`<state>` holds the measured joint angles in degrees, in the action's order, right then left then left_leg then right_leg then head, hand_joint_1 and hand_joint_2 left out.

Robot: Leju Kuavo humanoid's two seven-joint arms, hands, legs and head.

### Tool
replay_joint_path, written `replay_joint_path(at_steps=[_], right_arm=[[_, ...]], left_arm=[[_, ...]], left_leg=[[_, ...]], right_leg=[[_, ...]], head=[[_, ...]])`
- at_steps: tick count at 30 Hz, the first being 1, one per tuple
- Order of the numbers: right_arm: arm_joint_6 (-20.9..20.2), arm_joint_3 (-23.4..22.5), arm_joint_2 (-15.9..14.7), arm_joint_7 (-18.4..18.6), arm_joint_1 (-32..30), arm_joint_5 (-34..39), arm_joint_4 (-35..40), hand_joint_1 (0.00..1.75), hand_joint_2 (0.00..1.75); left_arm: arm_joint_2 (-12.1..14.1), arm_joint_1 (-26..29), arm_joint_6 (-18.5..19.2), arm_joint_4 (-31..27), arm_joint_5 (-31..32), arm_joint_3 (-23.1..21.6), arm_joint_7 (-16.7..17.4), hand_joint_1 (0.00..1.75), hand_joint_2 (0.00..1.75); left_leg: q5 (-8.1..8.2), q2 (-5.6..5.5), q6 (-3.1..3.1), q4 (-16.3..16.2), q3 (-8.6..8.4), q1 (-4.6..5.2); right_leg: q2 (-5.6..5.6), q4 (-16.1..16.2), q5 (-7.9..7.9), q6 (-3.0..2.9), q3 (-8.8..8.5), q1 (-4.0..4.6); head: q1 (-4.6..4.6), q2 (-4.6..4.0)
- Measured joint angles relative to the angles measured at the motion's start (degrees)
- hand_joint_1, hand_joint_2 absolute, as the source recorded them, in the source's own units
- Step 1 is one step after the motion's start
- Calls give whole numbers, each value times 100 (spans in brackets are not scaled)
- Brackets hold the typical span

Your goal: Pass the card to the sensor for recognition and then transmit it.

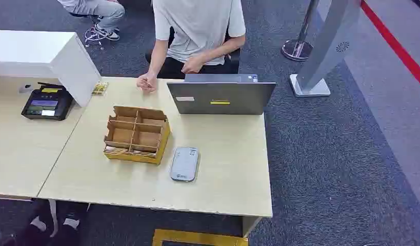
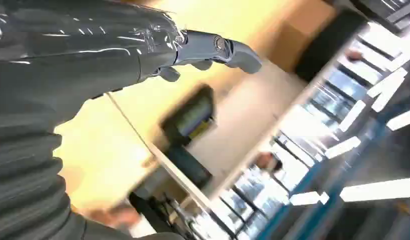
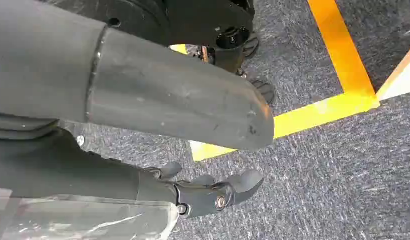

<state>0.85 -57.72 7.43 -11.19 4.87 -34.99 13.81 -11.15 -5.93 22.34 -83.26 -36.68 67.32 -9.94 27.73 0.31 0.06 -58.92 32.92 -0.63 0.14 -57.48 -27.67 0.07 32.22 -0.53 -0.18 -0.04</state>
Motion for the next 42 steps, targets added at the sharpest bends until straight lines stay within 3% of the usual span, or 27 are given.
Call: replay_joint_path(at_steps=[4, 9, 17, 19, 21, 22, 23, 24, 25, 26, 27, 29, 32, 35, 42], right_arm=[[2, 0, 0, 59, 10, -78, -2, 0, 0], [9, 0, 0, 120, 23, -243, -7, 0, 0], [9, 0, 0, 142, 43, -277, -24, 0, 0], [-9, 0, 0, 142, 43, -336, -31, 0, 0], [-61, 0, 0, 118, 49, -420, -33, 0, 0], [-90, 0, 0, 94, 64, -474, -33, 0, 0], [-129, 2, 9, 90, 84, -551, -35, 0, 0], [-157, 15, 11, 92, 101, -628, -37, 0, 0], [-186, 28, 15, 114, 126, -722, -39, 0, 0], [-190, 46, 28, 171, 176, -791, -42, 0, 0], [-199, 57, 46, 210, 245, -846, -46, 0, 0], [-199, 81, 94, 273, 346, -936, -50, 0, 0], [-362, 112, 144, 310, 384, -792, -59, 0, 0], [-533, 41, 181, 282, 376, -610, -68, 0, 0], [-525, 4, 184, 258, 398, -610, -68, 0, 0]], left_arm=[[24, -349, -44, -765, 158, -13, 96, 0, 175], [57, -764, -323, -1443, 1206, -356, 83, 0, 175], [59, -945, -424, -1798, 1355, -726, 4, 0, 175], [59, -988, -428, -1848, 1918, -819, -113, 0, 175], [105, -1113, -865, -1914, 3404, -1144, -443, 0, 175], [215, -1156, -1403, -1923, 4544, -1554, -595, 0, 175], [425, -1224, -1969, -1914, 5986, -2022, -456, 0, 175], [645, -1328, -2285, -1815, 7603, -2485, -57, 0, 175], [1002, -1503, -2282, -1633, 9298, -3023, 515, 0, 175], [1317, -1766, -2192, -1283, 11375, -3668, 1360, 0, 175], [1645, -2057, -2181, -876, 13077, -4339, 1994, 0, 175], [2011, -2630, -2370, -59, 13036, -5217, 2650, 0, 175], [2345, -3228, -2641, 845, 12911, -6163, 2922, 0, 175], [2574, -3648, -2699, 1482, 12728, -6788, 3082, 0, 175], [2771, -4054, -2796, 2213, 12684, -7259, 3099, 0, 175]], left_leg=[[-3, 2, 3, 0, -2, -1], [-6, -4, 3, -1, 0, -1], [-6, 2, 3, -1, -1, 0], [-6, 3, 3, -4, -1, 0], [-9, -2, 1, -7, 1, -1], [-10, -2, 2, -8, -1, -2], [-15, -1, 9, -9, 2, -3], [-22, -4, 8, -11, 6, -7], [-30, -20, 6, -11, 13, -7], [-47, -32, 13, -11, 19, -8], [-57, -33, 16, -10, 33, -8], [-76, -22, 29, -10, 56, -16], [-84, 1, 31, -10, 59, -14], [-83, 16, 31, -10, 60, -14], [-82, 15, 32, -10, 65, -15]], right_leg=[[-2, -1, 4, -6, 1, 0], [4, -1, 4, -6, 0, 0], [-6, -1, 8, -12, 4, 0], [-6, -1, 8, -12, 10, 0], [2, -1, 8, -12, 18, 0], [2, 0, 9, -12, 24, 1], [0, -1, 14, -17, 26, 2], [4, -1, 18, -11, 29, 7], [21, -1, 20, -13, 26, 7], [37, -2, 26, -21, 26, 9], [36, -3, 44, -27, 34, 10], [25, -7, 77, -35, 57, 17], [0, -9, 86, -36, 67, 17], [-19, -9, 89, -38, 74, 17], [-18, -9, 88, -38, 79, 17]], head=[[0, 0], [-2, 0], [-2, 0], [-4, 0], [0, 0], [-2, 0], [0, 0], [-4, 0], [0, 0], [0, 0], [2, 0], [-18, 0], [-4, 0], [-9, 0], [-4, 0]])
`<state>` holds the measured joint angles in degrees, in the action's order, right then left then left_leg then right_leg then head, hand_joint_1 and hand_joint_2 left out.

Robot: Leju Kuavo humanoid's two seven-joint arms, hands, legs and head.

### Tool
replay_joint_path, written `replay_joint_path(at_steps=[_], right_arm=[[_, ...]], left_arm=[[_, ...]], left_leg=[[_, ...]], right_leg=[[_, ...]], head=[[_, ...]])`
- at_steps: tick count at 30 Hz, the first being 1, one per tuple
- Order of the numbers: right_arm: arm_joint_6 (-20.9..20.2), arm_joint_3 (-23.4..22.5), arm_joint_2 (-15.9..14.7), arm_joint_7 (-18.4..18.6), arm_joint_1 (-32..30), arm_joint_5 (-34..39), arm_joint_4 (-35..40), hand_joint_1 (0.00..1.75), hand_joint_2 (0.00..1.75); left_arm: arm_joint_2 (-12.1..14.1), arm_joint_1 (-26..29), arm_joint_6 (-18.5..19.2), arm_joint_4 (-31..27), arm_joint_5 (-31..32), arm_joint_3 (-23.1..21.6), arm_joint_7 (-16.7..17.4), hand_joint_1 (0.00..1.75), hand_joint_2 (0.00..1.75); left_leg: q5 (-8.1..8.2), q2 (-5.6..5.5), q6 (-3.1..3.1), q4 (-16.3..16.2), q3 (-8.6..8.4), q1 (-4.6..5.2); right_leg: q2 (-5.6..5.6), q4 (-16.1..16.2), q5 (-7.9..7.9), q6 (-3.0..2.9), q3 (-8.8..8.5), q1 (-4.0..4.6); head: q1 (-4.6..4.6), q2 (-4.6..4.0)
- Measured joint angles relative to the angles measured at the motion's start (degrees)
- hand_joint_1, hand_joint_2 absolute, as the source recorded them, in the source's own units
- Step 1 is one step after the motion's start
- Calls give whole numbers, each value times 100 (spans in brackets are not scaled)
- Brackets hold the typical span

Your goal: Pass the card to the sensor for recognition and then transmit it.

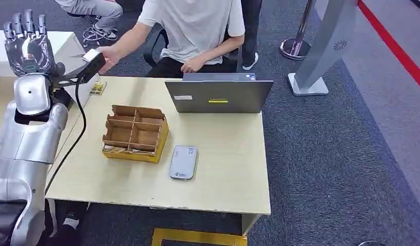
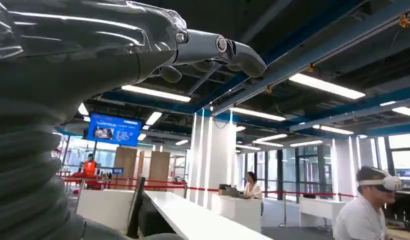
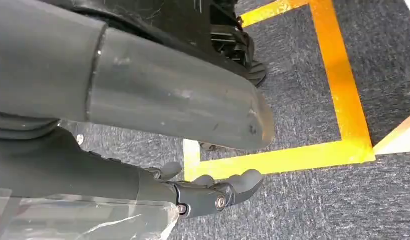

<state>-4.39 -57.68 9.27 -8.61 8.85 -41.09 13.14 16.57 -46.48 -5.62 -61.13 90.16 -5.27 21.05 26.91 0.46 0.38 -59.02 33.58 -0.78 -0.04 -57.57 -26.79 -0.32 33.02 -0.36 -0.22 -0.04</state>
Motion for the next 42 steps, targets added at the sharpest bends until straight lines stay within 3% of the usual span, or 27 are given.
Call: replay_joint_path(at_steps=[10, 33, 34, 42], right_arm=[[44, -4, 2, 15, -11, -57, -2, 0, 0], [63, -7, 2, 22, -30, -57, 0, 0, 0], [70, -7, 2, 22, -30, -57, 0, 0, 0], [103, -22, 2, 22, -29, -77, 0, 0, 0]], left_arm=[[-55, -13, -42, 303, 0, -135, -9, 0, 175], [-111, -14, -39, 352, 0, -376, -9, 0, 175], [-125, -14, -39, 352, 0, -387, -18, 175, 175], [-317, -15, -41, 352, 0, -654, -129, 175, 175]], left_leg=[[0, -1, 0, 0, 1, 0], [-1, -1, 1, 0, 6, 0], [-1, -2, 1, -1, 6, 0], [-1, -4, 0, -2, 8, 1]], right_leg=[[0, 0, 0, 0, 1, 0], [0, 0, 0, 0, 7, 0], [0, 0, 0, 0, 8, 0], [2, 1, 0, 0, 7, -1]], head=[[-2, 0], [-2, 0], [-2, 0], [0, 0]])
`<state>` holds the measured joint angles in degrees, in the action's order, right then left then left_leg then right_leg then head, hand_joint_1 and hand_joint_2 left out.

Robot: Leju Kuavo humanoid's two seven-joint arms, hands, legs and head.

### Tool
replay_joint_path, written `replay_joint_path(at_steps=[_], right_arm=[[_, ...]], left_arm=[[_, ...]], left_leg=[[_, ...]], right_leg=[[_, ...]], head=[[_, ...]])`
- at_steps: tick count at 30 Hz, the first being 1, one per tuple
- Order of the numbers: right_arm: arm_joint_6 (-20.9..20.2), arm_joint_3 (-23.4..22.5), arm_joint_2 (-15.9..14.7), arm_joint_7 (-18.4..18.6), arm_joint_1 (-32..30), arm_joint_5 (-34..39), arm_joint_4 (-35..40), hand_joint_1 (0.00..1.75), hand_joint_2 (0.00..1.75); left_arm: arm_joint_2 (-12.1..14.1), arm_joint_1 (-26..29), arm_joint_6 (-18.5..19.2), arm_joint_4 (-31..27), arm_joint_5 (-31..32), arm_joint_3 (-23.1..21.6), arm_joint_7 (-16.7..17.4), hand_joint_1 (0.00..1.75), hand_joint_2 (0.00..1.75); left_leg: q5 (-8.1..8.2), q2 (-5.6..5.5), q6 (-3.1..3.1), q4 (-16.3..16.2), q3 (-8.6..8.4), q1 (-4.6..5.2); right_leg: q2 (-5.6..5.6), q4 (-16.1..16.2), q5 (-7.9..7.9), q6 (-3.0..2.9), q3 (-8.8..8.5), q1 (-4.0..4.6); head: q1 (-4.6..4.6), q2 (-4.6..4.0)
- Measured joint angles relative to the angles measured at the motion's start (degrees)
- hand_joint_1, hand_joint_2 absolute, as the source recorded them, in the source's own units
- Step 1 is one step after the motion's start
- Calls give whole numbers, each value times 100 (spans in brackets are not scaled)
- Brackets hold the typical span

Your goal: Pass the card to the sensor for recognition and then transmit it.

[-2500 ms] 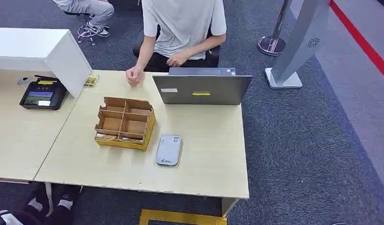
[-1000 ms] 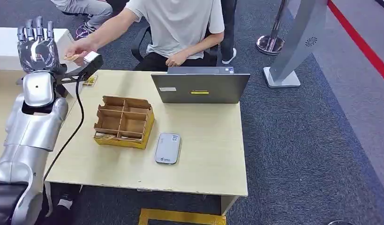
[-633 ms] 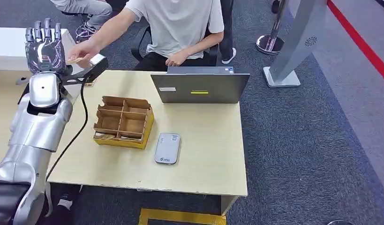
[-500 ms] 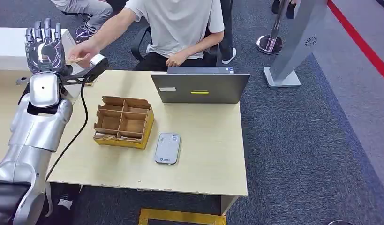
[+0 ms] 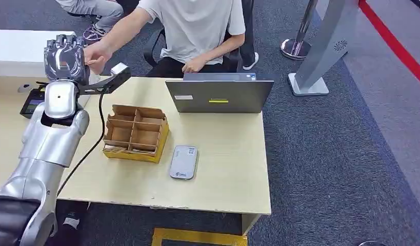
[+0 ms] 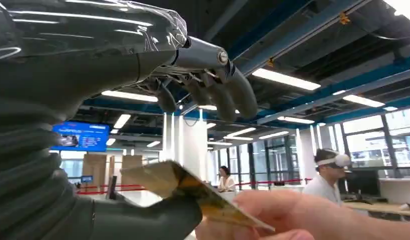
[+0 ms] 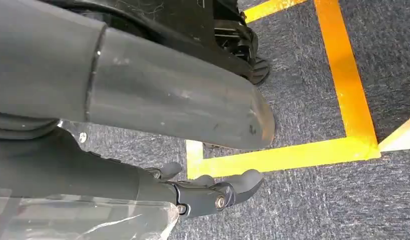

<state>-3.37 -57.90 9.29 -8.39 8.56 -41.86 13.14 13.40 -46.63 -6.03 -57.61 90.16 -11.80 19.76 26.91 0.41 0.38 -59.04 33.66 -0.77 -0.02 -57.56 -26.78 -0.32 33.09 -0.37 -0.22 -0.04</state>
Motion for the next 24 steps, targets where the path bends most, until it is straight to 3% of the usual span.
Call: replay_joint_path(at_steps=[24], right_arm=[[2, -90, 0, -2, -94, -11, 7, 0, 0]], left_arm=[[-168, -87, -2, -2, 0, -229, -17, 175, 175]], left_leg=[[0, 3, 0, 1, 1, 0]], right_leg=[[-1, 0, 0, 0, 2, 0]], head=[[-2, 0]])
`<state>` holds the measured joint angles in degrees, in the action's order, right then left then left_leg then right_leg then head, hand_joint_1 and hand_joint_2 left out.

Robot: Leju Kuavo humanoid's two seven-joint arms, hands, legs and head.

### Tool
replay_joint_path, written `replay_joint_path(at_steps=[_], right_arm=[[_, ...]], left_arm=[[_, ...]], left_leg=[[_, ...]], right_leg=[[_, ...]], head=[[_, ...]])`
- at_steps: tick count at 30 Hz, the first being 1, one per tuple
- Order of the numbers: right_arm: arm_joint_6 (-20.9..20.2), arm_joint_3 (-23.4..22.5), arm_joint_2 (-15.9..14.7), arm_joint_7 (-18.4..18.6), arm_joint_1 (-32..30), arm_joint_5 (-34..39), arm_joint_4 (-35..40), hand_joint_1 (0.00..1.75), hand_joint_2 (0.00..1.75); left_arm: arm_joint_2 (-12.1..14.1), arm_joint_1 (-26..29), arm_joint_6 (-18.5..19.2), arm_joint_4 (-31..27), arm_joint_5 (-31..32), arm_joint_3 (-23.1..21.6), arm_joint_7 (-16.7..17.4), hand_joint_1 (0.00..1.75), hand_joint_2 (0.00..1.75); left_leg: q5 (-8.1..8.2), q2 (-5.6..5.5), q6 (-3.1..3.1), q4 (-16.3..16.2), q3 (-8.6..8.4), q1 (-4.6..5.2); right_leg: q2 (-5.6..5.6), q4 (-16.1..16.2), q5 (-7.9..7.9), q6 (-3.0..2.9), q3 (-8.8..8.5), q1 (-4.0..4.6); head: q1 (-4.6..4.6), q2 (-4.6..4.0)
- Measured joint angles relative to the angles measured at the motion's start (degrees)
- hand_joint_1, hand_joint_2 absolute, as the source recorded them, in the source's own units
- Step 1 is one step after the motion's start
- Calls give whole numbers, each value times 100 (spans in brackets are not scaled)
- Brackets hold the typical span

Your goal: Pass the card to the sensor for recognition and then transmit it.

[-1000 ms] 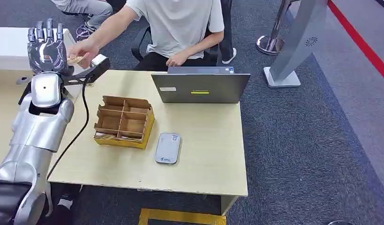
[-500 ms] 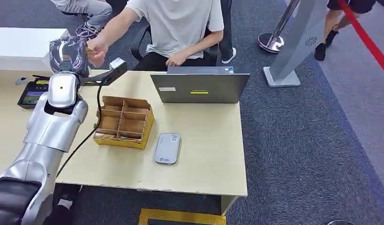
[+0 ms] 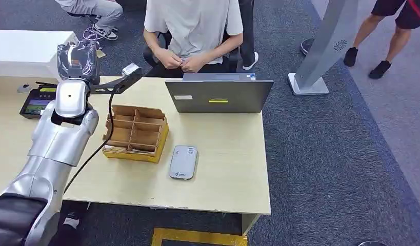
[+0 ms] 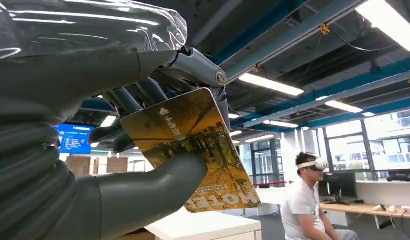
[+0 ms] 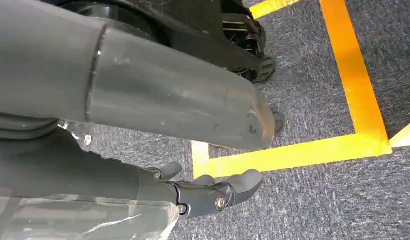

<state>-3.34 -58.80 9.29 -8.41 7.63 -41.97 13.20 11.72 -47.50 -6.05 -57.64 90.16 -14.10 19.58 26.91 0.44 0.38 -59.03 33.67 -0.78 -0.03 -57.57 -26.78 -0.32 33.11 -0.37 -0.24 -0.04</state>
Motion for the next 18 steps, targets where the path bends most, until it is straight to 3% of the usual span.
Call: replay_joint_path(at_steps=[12, 15, 18], right_arm=[[15, -35, 0, 0, -1, -24, 2, 0, 0], [31, -39, 0, 0, -9, -55, 2, 0, 0], [55, -92, 0, -28, -55, -15, 2, 0, 0]], left_arm=[[-74, -3, 79, -2, 0, -2, -151, 175, 175], [-300, 104, -29, -121, 0, 13, -554, 175, 175], [-759, 559, -28, -692, 0, 57, -1164, 175, 175]], left_leg=[[0, -2, 0, 0, 0, 0], [0, -8, -1, -1, 1, 3], [3, -19, -4, -1, 3, 12]], right_leg=[[1, 0, 0, 0, 0, 0], [7, 1, 0, 0, -3, -1], [20, 6, -5, 7, -8, -5]], head=[[0, 0], [-2, 0], [4, 0]])
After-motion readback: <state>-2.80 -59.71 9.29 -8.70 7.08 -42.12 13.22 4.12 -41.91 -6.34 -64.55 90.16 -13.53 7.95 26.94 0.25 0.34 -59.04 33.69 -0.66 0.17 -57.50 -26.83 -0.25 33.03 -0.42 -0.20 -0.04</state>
